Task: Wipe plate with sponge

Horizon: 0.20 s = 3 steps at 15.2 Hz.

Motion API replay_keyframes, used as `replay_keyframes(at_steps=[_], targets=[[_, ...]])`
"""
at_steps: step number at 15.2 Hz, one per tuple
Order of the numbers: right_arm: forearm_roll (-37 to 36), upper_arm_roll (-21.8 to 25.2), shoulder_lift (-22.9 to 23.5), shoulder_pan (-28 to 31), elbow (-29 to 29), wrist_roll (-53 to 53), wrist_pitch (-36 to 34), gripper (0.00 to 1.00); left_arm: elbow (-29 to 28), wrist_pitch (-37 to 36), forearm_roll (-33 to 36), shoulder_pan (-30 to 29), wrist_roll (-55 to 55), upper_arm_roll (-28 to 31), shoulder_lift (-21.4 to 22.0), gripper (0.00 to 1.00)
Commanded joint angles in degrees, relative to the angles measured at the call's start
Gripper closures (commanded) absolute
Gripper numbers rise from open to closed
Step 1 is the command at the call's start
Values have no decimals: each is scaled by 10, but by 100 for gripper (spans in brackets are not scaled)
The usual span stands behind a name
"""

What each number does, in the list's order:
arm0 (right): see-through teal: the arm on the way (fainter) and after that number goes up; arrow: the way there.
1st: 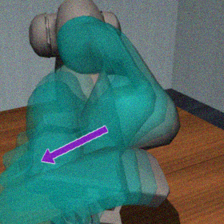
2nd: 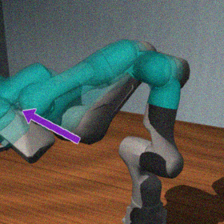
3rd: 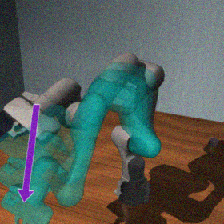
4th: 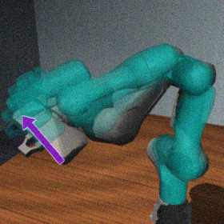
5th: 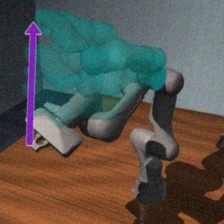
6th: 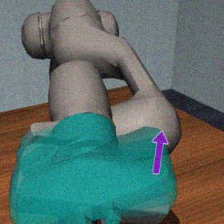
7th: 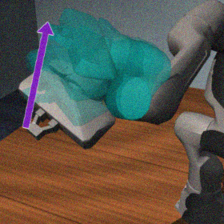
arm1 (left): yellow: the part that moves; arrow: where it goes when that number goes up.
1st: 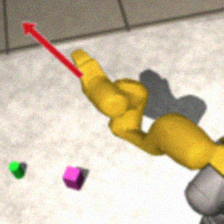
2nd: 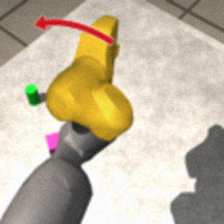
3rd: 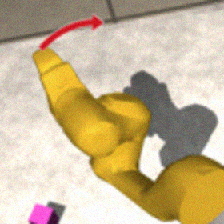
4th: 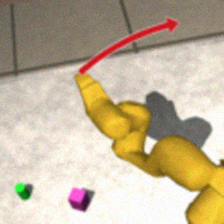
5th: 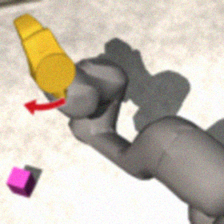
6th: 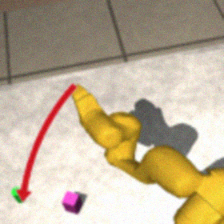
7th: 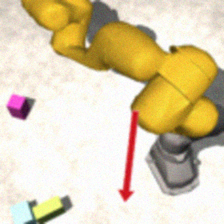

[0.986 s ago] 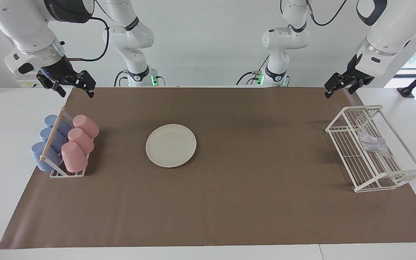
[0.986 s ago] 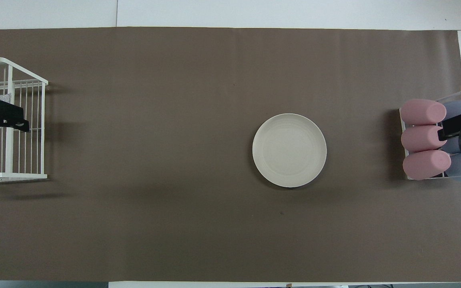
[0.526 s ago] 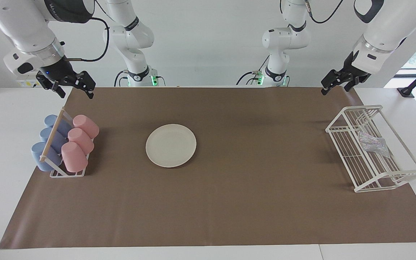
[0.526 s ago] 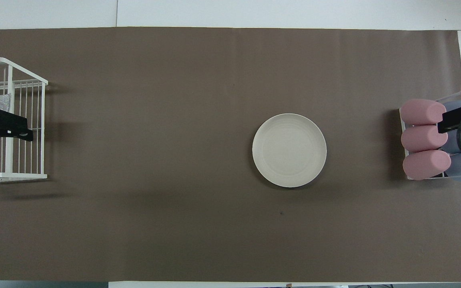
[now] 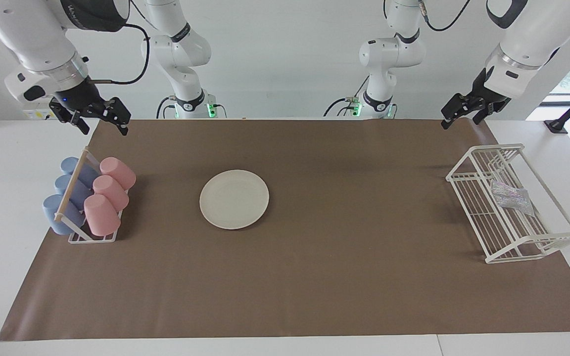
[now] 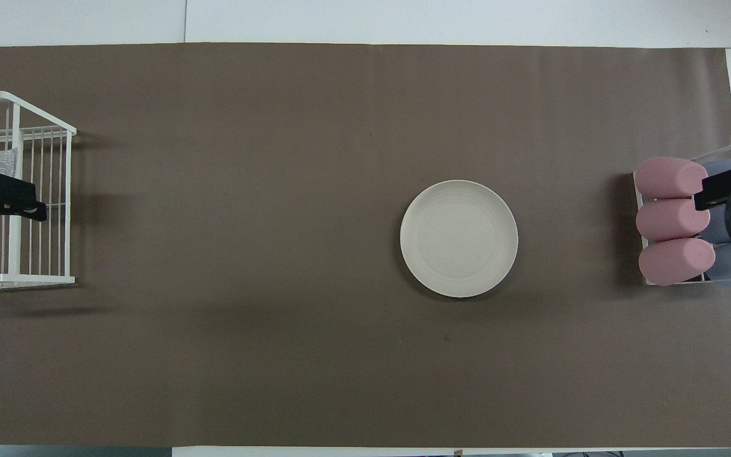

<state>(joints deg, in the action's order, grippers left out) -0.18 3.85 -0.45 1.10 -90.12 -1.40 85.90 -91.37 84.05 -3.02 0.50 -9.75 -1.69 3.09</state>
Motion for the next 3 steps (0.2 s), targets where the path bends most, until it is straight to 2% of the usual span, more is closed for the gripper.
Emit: replay_keyframes(at_steps=[1,3], targets=[[4,-3,-12,7,-17,0,15,0,-9,10,-2,-1,3,2,10,0],[4,-3,-12,7,-17,0,15,0,-9,11,8,-1,3,1,10,0]])
